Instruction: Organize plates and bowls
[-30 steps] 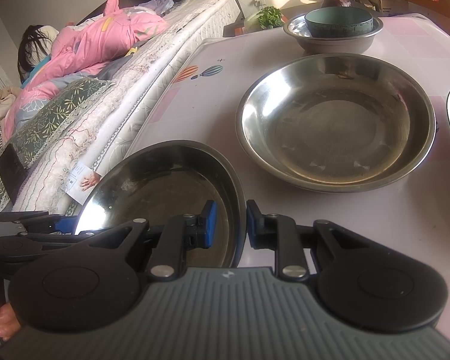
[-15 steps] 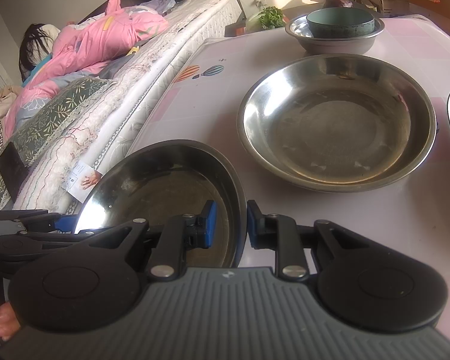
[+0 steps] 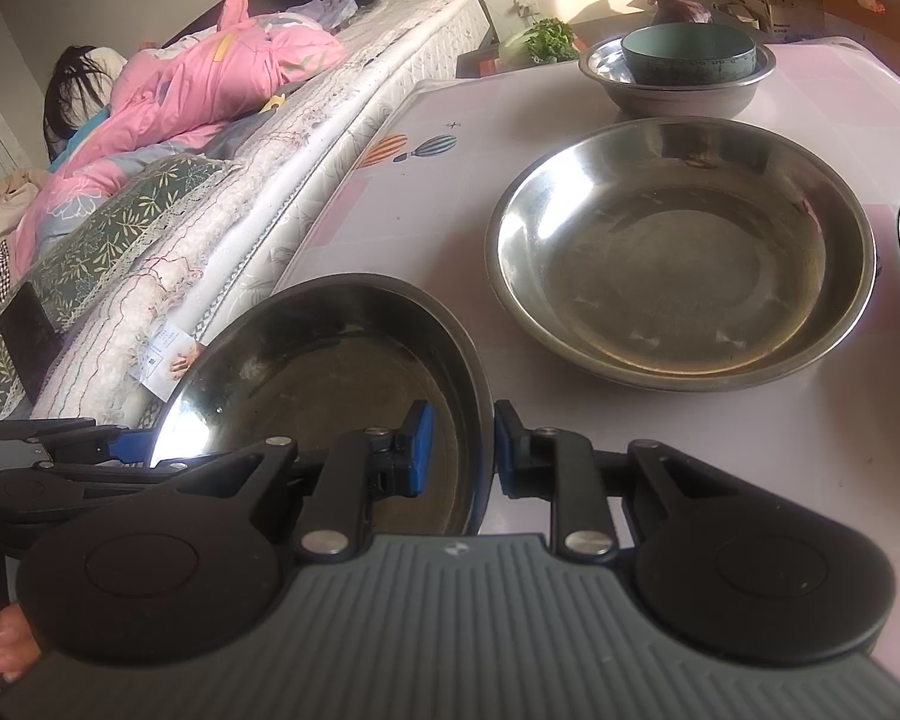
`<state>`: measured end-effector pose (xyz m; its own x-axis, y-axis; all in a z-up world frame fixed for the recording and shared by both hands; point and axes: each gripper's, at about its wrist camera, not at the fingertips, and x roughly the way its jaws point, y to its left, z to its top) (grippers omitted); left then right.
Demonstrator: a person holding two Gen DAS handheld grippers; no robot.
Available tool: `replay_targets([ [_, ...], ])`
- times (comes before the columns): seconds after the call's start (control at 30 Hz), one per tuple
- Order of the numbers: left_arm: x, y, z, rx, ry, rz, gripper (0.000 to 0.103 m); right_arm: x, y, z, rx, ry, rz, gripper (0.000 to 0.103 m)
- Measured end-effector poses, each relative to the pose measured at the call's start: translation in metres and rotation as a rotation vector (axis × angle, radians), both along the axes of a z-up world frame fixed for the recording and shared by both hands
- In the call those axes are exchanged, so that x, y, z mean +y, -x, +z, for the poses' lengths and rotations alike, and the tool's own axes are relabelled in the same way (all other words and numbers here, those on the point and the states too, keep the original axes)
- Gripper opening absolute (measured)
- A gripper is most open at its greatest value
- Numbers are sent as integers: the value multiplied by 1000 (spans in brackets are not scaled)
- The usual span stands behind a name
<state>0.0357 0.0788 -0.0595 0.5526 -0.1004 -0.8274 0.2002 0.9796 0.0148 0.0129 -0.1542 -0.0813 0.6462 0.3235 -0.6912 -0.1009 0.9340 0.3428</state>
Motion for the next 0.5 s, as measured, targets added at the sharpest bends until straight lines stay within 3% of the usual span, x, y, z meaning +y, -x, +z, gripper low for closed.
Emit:
replay_targets([
  [0.5,-10,-10,34,-105,-56,-6,51,0,-8,31,-98,-17,16,22],
])
